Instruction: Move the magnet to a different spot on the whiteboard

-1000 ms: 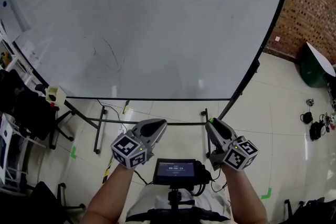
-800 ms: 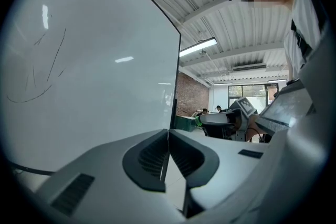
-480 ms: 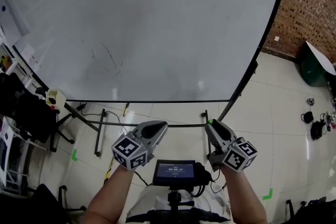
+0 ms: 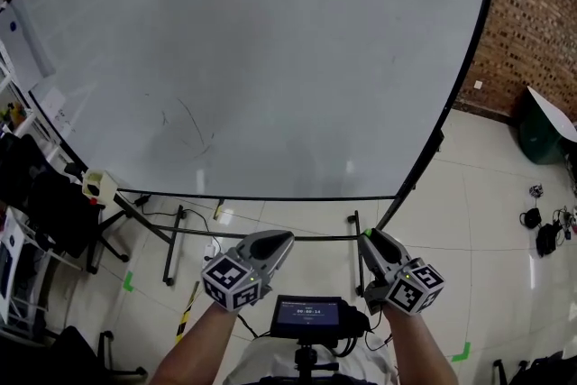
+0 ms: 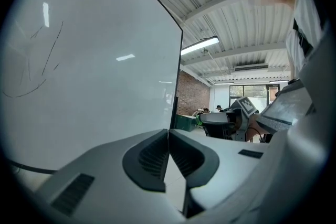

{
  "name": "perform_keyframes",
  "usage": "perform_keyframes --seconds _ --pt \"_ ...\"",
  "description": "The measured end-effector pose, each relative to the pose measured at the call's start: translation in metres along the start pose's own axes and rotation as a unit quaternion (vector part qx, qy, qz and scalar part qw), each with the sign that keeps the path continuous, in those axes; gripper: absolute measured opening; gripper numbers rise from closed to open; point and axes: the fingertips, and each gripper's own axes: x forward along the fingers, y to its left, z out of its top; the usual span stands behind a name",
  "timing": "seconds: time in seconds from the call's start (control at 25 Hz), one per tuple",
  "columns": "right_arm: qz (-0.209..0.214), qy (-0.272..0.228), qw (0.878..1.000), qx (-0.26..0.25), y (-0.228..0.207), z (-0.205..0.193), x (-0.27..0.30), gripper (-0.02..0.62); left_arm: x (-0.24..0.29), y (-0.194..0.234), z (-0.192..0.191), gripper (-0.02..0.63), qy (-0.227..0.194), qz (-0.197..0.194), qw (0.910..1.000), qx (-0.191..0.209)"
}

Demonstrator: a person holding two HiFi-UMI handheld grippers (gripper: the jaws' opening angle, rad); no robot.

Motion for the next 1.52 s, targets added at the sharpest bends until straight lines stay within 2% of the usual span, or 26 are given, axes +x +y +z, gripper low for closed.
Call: perform_keyframes --seconds 0.12,0.4,0.96,1.16,1.4,1.52 --pt "-0.006 0.004 1.000 -0.014 -0.008 0.006 0.001 0.141 0.009 -0.001 0.002 0.032 0.002 -0.001 1.0000 0.001" --pt "-0.004 0.030 0.996 -0.083 -0.019 0.022 0.014 0.141 0.033 0.002 0.014 0.032 0.000 0.001 1.0000 0.002" --pt "0.037 0.062 0.975 -0.211 -0.023 0.058 0.066 0.142 0.053 0.025 0.032 0.032 -0.002 0.030 0.9995 0.003" --pt "0.044 0.075 0.954 -0.289 -0.020 0.070 0.084 0.141 0.056 0.035 0.034 0.032 -0.001 0.039 0.9992 0.000" --pt "0.046 0.084 0.918 -0.384 -0.016 0.088 0.107 0.141 0.059 0.046 0.036 0.032 0.003 0.051 0.9987 -0.003" --pt "0.036 0.082 0.896 -0.434 -0.015 0.098 0.117 0.141 0.059 0.054 0.037 0.032 0.003 0.057 0.9984 -0.005"
